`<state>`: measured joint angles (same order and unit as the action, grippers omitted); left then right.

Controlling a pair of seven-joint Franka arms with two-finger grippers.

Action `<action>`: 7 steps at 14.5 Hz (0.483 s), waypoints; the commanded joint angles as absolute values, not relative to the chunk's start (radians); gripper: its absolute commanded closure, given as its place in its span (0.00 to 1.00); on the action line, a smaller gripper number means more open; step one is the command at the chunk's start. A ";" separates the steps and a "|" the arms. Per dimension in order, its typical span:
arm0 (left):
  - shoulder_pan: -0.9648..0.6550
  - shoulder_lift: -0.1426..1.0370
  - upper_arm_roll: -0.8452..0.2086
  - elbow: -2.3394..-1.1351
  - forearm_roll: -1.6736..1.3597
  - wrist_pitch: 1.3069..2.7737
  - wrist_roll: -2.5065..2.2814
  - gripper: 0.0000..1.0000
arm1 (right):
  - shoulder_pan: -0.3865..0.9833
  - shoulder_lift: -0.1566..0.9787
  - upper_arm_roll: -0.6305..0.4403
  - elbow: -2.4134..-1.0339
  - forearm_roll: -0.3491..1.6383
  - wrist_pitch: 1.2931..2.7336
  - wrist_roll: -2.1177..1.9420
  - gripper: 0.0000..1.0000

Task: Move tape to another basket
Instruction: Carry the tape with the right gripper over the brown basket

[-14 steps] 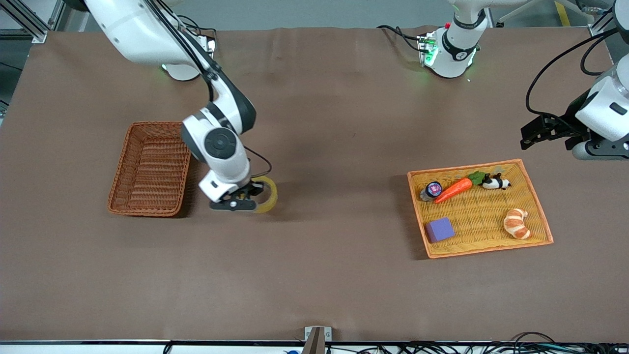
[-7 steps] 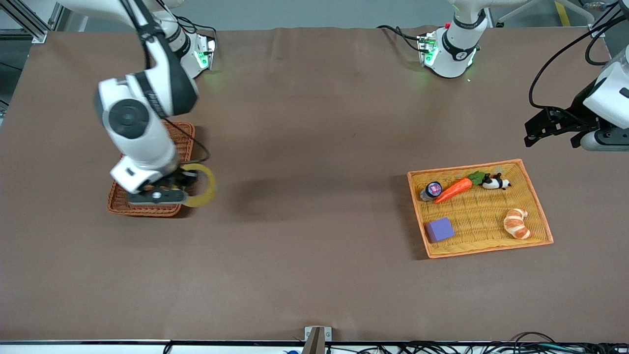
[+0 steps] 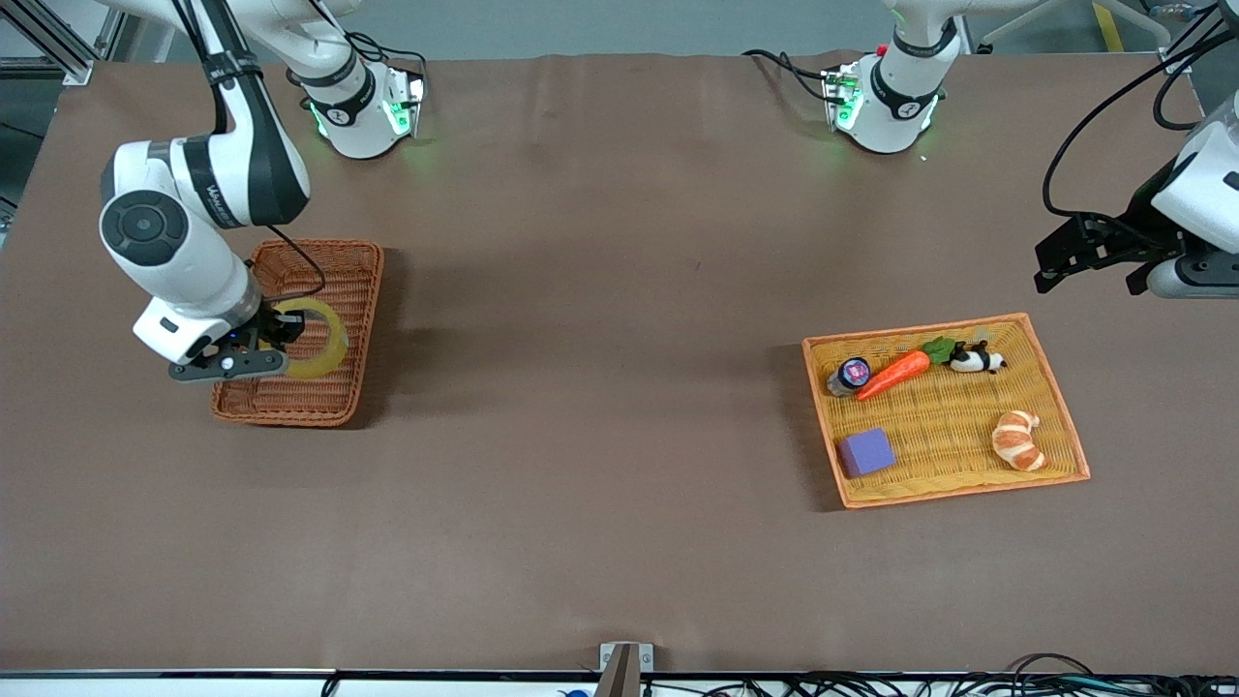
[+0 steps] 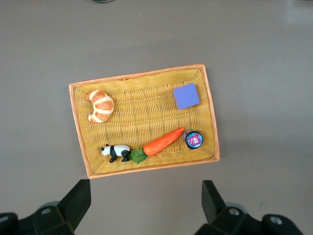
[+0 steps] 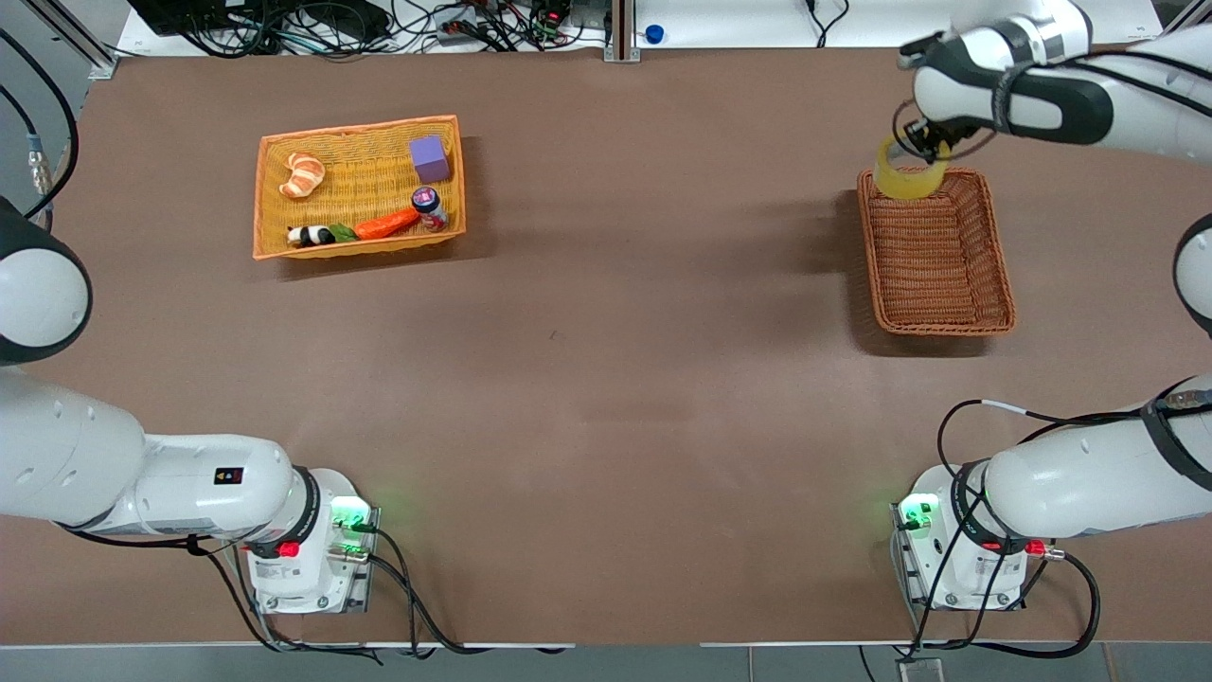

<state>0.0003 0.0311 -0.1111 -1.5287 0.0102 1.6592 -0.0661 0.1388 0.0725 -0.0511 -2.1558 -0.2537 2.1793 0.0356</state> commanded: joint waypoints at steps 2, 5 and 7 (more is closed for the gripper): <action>0.011 0.038 -0.112 -1.500 0.014 1.661 -0.058 0.00 | 0.140 -0.011 -0.141 -2.328 -0.236 2.311 -0.086 0.99; 0.009 0.063 -0.112 -1.500 0.018 1.661 -0.058 0.00 | 0.133 -0.003 -0.173 -2.414 -0.239 2.435 -0.130 0.98; 0.009 0.061 -0.113 -1.497 0.017 1.661 -0.060 0.00 | 0.133 0.024 -0.204 -2.459 -0.242 2.534 -0.164 0.97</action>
